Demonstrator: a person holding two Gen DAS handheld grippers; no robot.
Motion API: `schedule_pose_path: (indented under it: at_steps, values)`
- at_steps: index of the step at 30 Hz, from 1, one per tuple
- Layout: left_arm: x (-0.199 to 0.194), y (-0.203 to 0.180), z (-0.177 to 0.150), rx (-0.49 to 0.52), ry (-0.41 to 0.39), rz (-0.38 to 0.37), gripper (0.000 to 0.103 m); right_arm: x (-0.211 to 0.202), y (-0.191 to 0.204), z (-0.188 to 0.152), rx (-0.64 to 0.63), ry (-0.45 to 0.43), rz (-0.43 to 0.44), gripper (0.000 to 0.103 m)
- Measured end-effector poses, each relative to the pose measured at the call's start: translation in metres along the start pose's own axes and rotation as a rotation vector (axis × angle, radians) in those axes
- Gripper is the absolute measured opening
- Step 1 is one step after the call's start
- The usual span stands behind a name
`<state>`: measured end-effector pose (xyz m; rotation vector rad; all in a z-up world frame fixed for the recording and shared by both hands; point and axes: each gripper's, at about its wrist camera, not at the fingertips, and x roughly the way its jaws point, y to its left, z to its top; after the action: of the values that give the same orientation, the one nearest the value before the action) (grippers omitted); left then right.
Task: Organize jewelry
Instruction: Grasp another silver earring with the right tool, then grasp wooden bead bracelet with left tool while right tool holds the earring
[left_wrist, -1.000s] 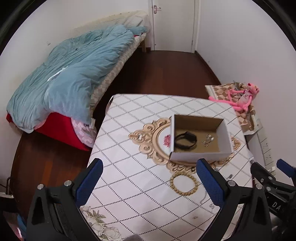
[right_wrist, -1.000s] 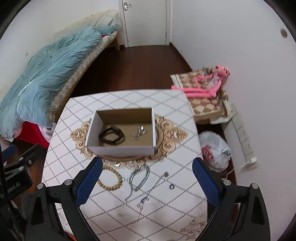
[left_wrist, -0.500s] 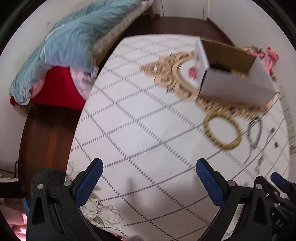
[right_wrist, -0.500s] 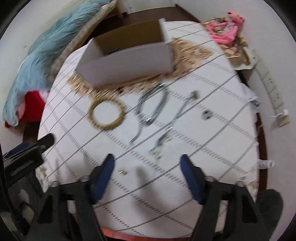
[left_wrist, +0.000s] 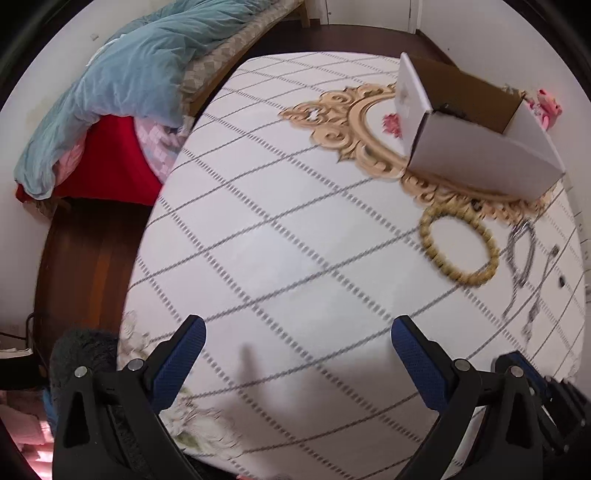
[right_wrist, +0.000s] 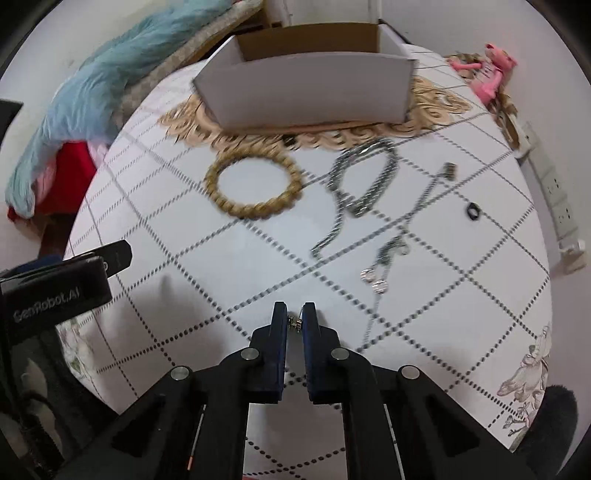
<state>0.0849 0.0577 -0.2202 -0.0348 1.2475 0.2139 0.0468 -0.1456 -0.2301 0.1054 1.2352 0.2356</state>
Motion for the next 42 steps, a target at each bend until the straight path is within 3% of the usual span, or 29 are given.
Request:
schedule_pose_path:
  at_steps: [6, 8, 11, 14, 16, 17, 23, 30, 38, 42]
  values:
    - [0.014, -0.025, 0.038, -0.019, 0.014, -0.16, 0.102, -0.021, -0.045, 0.024, 0.137, -0.08, -0.022, 0.009]
    - [0.025, -0.039, 0.047, 0.004, 0.041, -0.199, 0.095, -0.025, -0.061, 0.031, 0.184, -0.099, -0.041, 0.009]
    - [0.042, -0.061, 0.055, 0.068, 0.076, -0.205, 0.071, -0.026, -0.079, 0.041, 0.244, -0.116, -0.054, 0.009]
    - [0.039, -0.078, 0.055, 0.168, 0.017, -0.163, 0.049, -0.026, -0.091, 0.049, 0.281, -0.126, -0.063, 0.009]
    - [0.036, -0.085, 0.054, 0.204, -0.01, -0.179, 0.013, -0.027, -0.094, 0.051, 0.287, -0.13, -0.07, 0.009]
    - [0.035, -0.085, 0.053, 0.206, -0.011, -0.193, 0.007, -0.026, -0.096, 0.052, 0.292, -0.129, -0.07, 0.009]
    - [0.019, -0.072, 0.048, 0.136, -0.032, -0.313, 0.006, -0.033, -0.096, 0.053, 0.285, -0.145, -0.068, 0.009]
    - [-0.034, -0.05, 0.041, 0.115, -0.109, -0.406, 0.006, -0.059, -0.093, 0.058, 0.274, -0.193, -0.033, 0.009]
    - [-0.093, -0.052, 0.082, 0.128, -0.211, -0.515, 0.006, -0.097, -0.075, 0.096, 0.198, -0.263, 0.036, 0.009]
    - [-0.107, -0.056, 0.112, 0.151, -0.249, -0.522, 0.006, -0.106, -0.067, 0.131, 0.151, -0.279, 0.065, 0.008]
